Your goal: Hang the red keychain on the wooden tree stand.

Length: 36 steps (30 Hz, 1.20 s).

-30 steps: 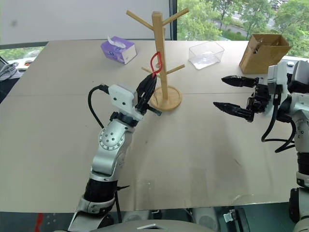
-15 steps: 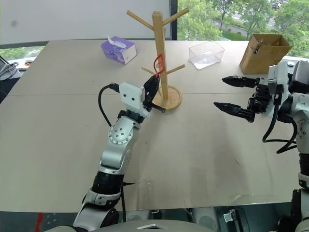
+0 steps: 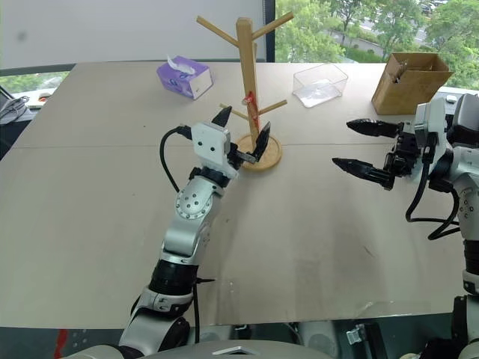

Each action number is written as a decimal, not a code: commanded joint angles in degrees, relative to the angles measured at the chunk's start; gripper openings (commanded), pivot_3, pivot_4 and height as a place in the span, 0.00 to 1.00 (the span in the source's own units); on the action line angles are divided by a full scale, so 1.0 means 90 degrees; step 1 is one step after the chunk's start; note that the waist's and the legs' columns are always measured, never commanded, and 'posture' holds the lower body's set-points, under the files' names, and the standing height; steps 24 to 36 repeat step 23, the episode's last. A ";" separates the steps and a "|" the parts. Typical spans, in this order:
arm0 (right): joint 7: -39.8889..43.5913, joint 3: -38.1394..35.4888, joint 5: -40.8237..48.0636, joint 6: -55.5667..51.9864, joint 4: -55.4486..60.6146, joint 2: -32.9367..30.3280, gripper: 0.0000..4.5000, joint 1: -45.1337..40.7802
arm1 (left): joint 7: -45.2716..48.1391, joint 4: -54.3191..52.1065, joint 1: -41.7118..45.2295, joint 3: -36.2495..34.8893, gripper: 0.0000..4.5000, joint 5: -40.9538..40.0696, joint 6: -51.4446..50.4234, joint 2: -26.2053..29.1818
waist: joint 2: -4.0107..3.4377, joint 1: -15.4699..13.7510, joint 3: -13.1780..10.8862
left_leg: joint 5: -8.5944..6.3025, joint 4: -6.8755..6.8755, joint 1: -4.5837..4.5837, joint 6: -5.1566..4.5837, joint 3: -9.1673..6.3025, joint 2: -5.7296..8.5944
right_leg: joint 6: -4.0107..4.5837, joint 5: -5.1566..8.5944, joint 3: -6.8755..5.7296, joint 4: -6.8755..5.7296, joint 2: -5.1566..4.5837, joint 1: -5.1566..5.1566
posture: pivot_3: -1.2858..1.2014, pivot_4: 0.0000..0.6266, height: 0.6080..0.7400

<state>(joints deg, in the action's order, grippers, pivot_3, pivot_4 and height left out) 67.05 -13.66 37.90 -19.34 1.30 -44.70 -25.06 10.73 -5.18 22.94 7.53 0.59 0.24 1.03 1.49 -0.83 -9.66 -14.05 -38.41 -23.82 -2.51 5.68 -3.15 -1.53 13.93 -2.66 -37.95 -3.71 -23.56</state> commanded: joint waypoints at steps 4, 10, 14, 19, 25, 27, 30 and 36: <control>-0.2055 -0.0053 -0.0969 0.0419 -0.0228 0.0963 1.00 0.0106 | -0.0435 -0.0546 -0.0806 -0.0556 0.99 -0.0081 -0.0451 0.0114 | -0.0001 0.0039 0.0001 | 0.0016 0.0002 0.0003 0.0027 0.0004 -0.0005 | 0.0000 0.0000 0.0007 -0.0002 0.0005 -0.0002 | 0.52 0.24 1.00; -0.3958 0.0019 -0.2080 0.1600 -0.1270 0.2442 1.00 0.0107 | -0.0757 -0.0108 -0.1434 -0.1372 0.99 -0.0120 -0.0316 0.0472 | -0.0002 0.0018 0.0001 | 0.0017 0.0004 0.0000 0.0029 0.0009 -0.0005 | 0.0000 0.0001 0.0006 -0.0004 0.0008 -0.0009 | 0.52 0.24 1.00; -0.4694 0.0037 -0.2538 0.2369 -0.1978 0.2994 1.00 0.0108 | -0.0942 0.0160 -0.1509 -0.1746 0.99 -0.0154 -0.0186 0.0598 | -0.0002 -0.0009 0.0001 | 0.0016 0.0002 -0.0005 0.0028 0.0011 -0.0004 | -0.0001 0.0000 0.0003 -0.0001 -0.0005 -0.0007 | 0.52 0.24 1.00; -0.5234 0.0029 -0.2748 0.3008 -0.2455 0.3359 1.00 0.0115 | -0.0936 0.0230 -0.1502 -0.1975 0.99 -0.0307 -0.0053 0.0627 | -0.0003 0.0025 0.0002 | 0.0016 0.0004 -0.0003 0.0028 0.0015 -0.0005 | -0.0002 -0.0001 0.0005 -0.0002 -0.0005 -0.0008 | 0.52 0.24 1.00; -0.5449 0.0038 -0.2840 0.3355 -0.2717 0.3460 1.00 0.0094 | -0.0900 0.0235 -0.1432 -0.1982 0.99 -0.0380 -0.0103 0.0658 | -0.0005 0.0042 0.0002 | 0.0017 0.0007 0.0001 0.0029 0.0015 -0.0009 | -0.0002 -0.0001 0.0006 -0.0003 0.0000 -0.0008 | 0.52 0.24 1.00; -0.5449 0.0038 -0.2840 0.3355 -0.2717 0.3460 1.00 0.0094 | -0.0900 0.0235 -0.1432 -0.1982 0.99 -0.0380 -0.0103 0.0658 | -0.0005 0.0042 0.0002 | 0.0017 0.0007 0.0001 0.0029 0.0015 -0.0009 | -0.0002 -0.0001 0.0006 -0.0003 0.0000 -0.0008 | 0.52 0.24 1.00; -0.5449 0.0038 -0.2840 0.3355 -0.2717 0.3460 1.00 0.0094 | -0.0900 0.0235 -0.1432 -0.1982 0.99 -0.0380 -0.0103 0.0658 | -0.0005 0.0042 0.0002 | 0.0017 0.0007 0.0001 0.0029 0.0015 -0.0009 | -0.0002 -0.0001 0.0006 -0.0003 0.0000 -0.0008 | 0.52 0.24 1.00; -0.5449 0.0038 -0.2840 0.3355 -0.2717 0.3460 1.00 0.0094 | -0.0900 0.0235 -0.1432 -0.1982 0.99 -0.0380 -0.0103 0.0658 | -0.0005 0.0042 0.0002 | 0.0017 0.0007 0.0001 0.0029 0.0015 -0.0009 | -0.0002 -0.0001 0.0006 -0.0003 0.0000 -0.0008 | 0.52 0.24 1.00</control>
